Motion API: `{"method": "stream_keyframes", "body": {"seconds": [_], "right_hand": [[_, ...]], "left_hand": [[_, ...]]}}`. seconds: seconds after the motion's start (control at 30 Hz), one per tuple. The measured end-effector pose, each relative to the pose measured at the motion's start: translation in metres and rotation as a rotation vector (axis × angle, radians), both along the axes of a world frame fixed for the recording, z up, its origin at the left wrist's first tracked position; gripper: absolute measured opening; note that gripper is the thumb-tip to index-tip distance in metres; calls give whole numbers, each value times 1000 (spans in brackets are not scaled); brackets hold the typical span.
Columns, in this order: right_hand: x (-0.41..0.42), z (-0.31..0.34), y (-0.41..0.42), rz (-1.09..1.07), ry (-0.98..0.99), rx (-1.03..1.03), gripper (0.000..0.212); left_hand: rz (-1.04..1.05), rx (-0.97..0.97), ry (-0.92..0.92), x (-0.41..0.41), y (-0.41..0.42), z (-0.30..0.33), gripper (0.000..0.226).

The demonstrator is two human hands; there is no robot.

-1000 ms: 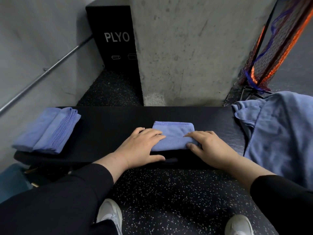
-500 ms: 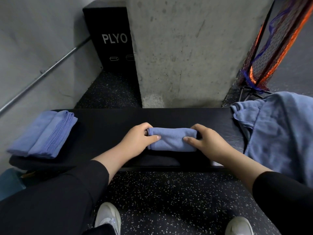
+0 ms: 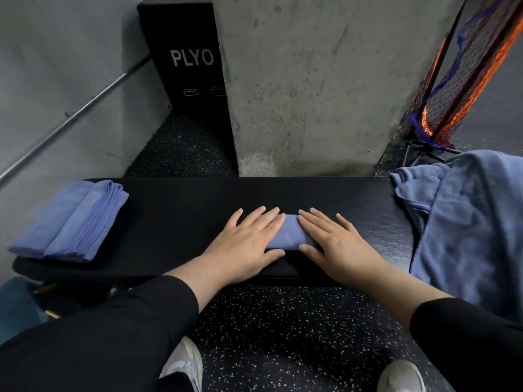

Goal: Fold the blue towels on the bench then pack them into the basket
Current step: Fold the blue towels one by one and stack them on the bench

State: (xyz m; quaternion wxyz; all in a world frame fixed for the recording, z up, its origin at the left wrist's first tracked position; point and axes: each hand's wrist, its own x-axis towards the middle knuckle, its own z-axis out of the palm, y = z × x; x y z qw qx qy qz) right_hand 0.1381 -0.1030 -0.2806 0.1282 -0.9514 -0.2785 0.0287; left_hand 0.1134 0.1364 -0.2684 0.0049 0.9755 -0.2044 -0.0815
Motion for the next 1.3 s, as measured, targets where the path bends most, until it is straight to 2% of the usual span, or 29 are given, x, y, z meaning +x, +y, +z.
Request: {"method": "stream_keyframes", "body": {"seconds": [0.1,0.2,0.4,0.47,0.53,0.6,0.63,0.7,0.73,0.8,0.83,0.9,0.97,1.07,1.13,1.2,1.23,1.3], "right_hand": [[0,2,-6,43,66,-69,80],[4,1,-10,39,77,-40,84],[8,4,-11,-1,-1,60,67],[5,7,-6,-19,-83,48,56],[5,11,-1,-62,-136,48,50],[5,17,4,-107,-154,59,45],[5,19,7,-124,-179,68,39],[2,25,15,-146,-271,88,29],[-1,28,20,-149,-311,99,27],[-10,38,35,-107,-345,129,30],[-17,43,43,-62,-338,134,35],[-33,50,60,51,-308,144,55],[-46,60,74,69,-201,270,63],[-51,83,84,-159,85,606,53],[-48,98,88,-289,395,794,53],[-47,103,95,-284,789,994,52],[-47,102,100,-272,909,1065,50],[-47,101,112,-280,979,1133,53]], "left_hand": [[19,-14,16,-1,8,-1,76],[38,-13,36,-2,15,-1,78],[95,-49,-49,5,32,3,84],[175,-128,-63,7,38,9,79],[264,-250,-160,6,41,18,58],[451,-472,-205,3,37,32,33],[609,-660,-110,0,31,40,37],[883,-1085,297,-9,14,55,45],[949,-1231,497,-15,5,60,46],[986,-1437,709,-24,-7,65,45],[1004,-1549,731,-27,-9,66,50],[1050,-1746,650,-27,-6,72,52],[1113,-1826,528,-27,5,81,47],[1088,-1828,514,-33,22,95,44],[1010,-1809,547,-40,30,102,45],[943,-1766,543,-46,36,104,47],[922,-1746,535,-49,39,104,47],[904,-1702,515,-55,46,103,49]]}}
